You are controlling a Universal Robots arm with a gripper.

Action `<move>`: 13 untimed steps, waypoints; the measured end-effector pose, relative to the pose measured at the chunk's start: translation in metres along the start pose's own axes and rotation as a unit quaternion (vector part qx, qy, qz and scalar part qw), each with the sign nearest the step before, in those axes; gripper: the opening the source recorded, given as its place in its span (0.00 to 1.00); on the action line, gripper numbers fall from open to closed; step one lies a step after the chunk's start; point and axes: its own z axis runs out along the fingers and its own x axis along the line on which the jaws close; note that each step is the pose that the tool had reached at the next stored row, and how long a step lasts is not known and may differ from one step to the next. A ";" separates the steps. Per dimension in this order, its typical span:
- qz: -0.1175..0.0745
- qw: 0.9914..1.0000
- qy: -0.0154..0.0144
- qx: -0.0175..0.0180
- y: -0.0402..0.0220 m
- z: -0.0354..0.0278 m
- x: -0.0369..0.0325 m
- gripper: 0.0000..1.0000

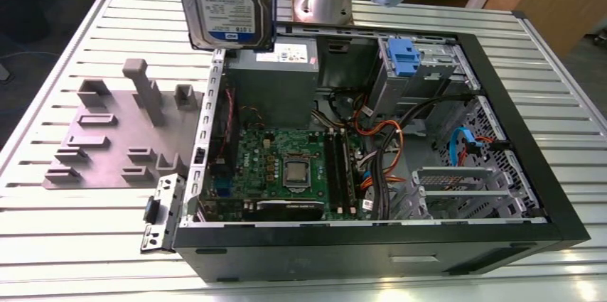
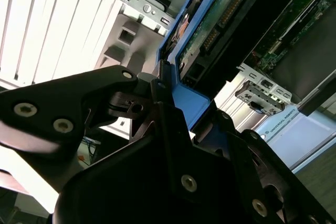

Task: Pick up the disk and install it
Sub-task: 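Pick up the disk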

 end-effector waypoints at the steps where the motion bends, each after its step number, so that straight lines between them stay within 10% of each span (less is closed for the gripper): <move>1: 0.000 1.000 0.000 0.000 -0.0003 0.0000 0.0006 0.36; 13: 0.001 1.000 0.000 0.000 -0.0040 -0.0002 0.0146 0.36</move>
